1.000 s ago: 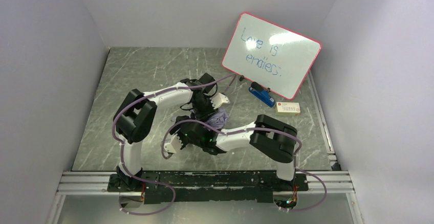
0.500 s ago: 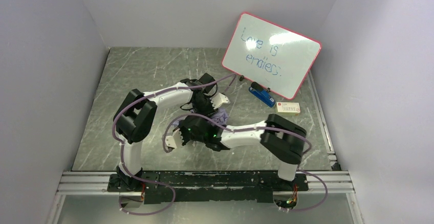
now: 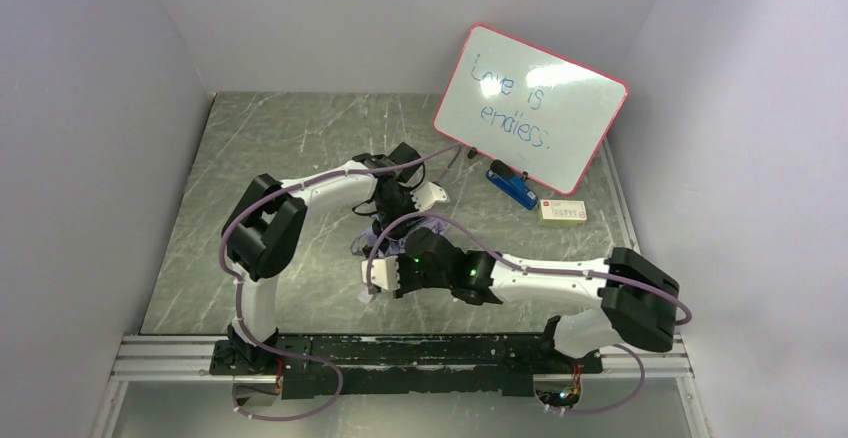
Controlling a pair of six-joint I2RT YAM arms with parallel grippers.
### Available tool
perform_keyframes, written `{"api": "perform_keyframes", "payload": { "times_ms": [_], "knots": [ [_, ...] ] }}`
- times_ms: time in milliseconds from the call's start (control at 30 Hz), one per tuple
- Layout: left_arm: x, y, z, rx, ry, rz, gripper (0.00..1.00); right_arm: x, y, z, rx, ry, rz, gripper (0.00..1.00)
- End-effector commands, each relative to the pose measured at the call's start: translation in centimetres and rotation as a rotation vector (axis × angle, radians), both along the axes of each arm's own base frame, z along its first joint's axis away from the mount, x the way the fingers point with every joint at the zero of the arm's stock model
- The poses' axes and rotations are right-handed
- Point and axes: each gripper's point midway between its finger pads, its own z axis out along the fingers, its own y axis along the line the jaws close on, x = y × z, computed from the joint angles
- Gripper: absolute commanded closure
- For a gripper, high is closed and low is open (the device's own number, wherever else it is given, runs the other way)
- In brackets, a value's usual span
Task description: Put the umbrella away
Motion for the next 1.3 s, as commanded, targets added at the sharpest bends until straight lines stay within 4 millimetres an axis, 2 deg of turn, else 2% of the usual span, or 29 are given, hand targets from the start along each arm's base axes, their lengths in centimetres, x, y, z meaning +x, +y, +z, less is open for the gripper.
{"api": "perform_keyframes", "payload": {
  "times_ms": [0, 167, 367, 667, 767, 867, 1000, 1100, 1267],
  "knots": [
    [3.6, 3.9, -3.9, 0.193, -0.122, 0.036, 0.95, -4.7, 0.0, 1.9, 0.089, 0.194, 0.091, 1.0],
    [3.7, 4.0, -4.0, 0.203, -0.122, 0.035, 0.95, -7.7, -2.0, 0.2, -0.003, 0.346, 0.131, 1.0],
    [3.8, 4.1, -4.2, 0.211, -0.121, 0.034, 0.95, -10.9, -3.8, -1.3, -0.106, 0.516, 0.189, 0.94],
    [3.8, 4.2, -4.3, 0.22, -0.12, 0.036, 0.95, -13.0, -5.3, -2.3, -0.169, 0.609, 0.233, 0.87],
    [3.7, 4.3, -4.3, 0.218, -0.121, 0.038, 0.95, -12.6, -6.1, -3.0, -0.234, 0.596, 0.21, 0.84],
    [3.6, 4.3, -4.1, 0.214, -0.125, 0.04, 0.95, -11.3, -6.1, -2.7, -0.193, 0.53, 0.16, 0.81],
    [4.2, 4.6, -3.6, 0.218, -0.173, 0.05, 0.95, -7.8, -5.4, 0.8, 0.054, 0.39, 0.012, 0.73],
    [4.1, 4.8, -3.4, 0.21, -0.195, 0.041, 0.95, -4.9, -5.7, 4.3, 0.309, 0.372, -0.14, 0.69],
    [4.0, 4.8, -2.5, 0.19, -0.26, 0.019, 0.95, -0.4, -8.5, 7.6, 0.553, 0.377, -0.412, 0.63]
  ]
}}
